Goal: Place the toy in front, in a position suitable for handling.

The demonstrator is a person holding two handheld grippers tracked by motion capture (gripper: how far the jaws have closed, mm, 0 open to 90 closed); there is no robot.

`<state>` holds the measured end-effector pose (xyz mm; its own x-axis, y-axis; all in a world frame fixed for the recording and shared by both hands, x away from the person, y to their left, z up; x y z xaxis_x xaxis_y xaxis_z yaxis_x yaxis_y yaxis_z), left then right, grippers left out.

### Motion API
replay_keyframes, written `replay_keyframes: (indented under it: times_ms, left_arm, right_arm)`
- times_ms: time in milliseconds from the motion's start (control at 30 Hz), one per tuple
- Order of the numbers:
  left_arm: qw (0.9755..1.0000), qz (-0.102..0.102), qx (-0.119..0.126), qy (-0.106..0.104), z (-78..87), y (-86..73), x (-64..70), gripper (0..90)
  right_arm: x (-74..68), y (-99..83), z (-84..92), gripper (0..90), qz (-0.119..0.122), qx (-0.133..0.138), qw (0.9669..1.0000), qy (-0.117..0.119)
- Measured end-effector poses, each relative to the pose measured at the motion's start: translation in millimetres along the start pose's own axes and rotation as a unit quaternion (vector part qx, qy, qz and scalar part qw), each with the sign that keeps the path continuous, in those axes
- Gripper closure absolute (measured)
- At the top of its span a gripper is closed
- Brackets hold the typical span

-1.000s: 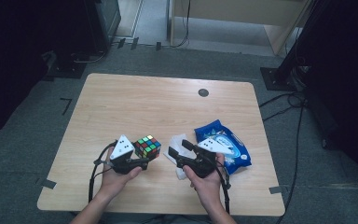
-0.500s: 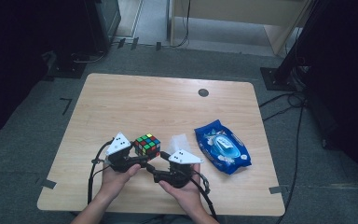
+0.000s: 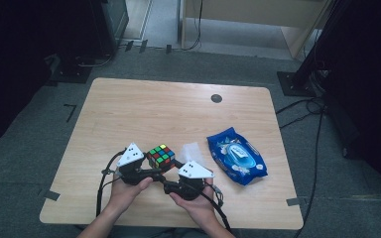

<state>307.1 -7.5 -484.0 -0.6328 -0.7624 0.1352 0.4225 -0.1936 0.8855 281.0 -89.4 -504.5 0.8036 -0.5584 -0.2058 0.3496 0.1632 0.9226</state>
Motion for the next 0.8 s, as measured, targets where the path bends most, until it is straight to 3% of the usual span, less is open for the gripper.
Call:
replay_keyframes:
  times_ms: [100,200,300,333,400,467,567,667,733,800]
  left_arm:
    - [0.9999,-0.004,-0.008,-0.009,0.3,-0.6,0.9,33.4]
    - [0.9996,-0.004,-0.020,-0.018,0.2,-1.2,0.8,33.0]
    - [0.9992,0.001,-0.032,-0.024,-1.0,-1.8,0.5,33.1]
    - [0.9992,0.001,-0.034,-0.023,-1.1,-2.0,0.2,33.4]
    - [0.9993,-0.003,-0.033,-0.016,-1.2,-2.3,0.4,33.9]
    - [0.9995,-0.004,-0.031,-0.006,-1.7,-2.3,-0.6,34.1]
    - [0.9996,0.023,-0.016,-0.009,1.5,2.0,-7.6,34.2]
    - [0.9990,0.039,-0.007,-0.021,5.2,4.6,-12.3,34.2]
    - [0.9991,0.035,-0.002,-0.024,5.6,4.7,-11.2,34.1]
    - [0.9991,0.031,0.000,-0.028,5.1,4.7,-8.9,34.1]
  right_arm:
    - [2.3,-2.1,1.7,34.3,0.051,-0.014,0.9985,-0.010]
    - [3.8,-4.8,3.4,34.3,0.113,-0.031,0.9928,-0.026]
    - [5.0,-6.6,4.2,34.3,0.148,-0.044,0.9874,-0.033]
    - [6.0,-7.4,4.5,34.2,0.165,-0.049,0.9843,-0.040]
    - [6.7,-8.2,4.5,34.2,0.173,-0.053,0.9826,-0.045]
    - [7.7,-9.6,3.1,34.0,0.154,-0.056,0.9857,-0.042]
    - [14.3,-20.3,-1.0,34.7,0.110,-0.083,0.9897,-0.039]
    - [25.8,-30.7,-1.1,51.3,0.064,-0.089,0.9922,-0.059]
    - [32.0,-28.4,1.9,62.3,-0.005,-0.060,0.9971,-0.046]
    - [35.4,-24.5,4.0,68.8,-0.058,-0.038,0.9974,-0.020]
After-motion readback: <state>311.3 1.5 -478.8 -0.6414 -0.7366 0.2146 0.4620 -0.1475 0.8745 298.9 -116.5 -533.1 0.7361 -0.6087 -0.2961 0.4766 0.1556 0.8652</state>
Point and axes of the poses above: each handheld gripper's, and its own axes: z roughly backward along the jaws, y roughly out of its top, x roughly to its right, the point moved 8 cm from there along -z, roughly forward along the jaws, and after that the axes turned 12 degrees about y, right-handed, at the moved point
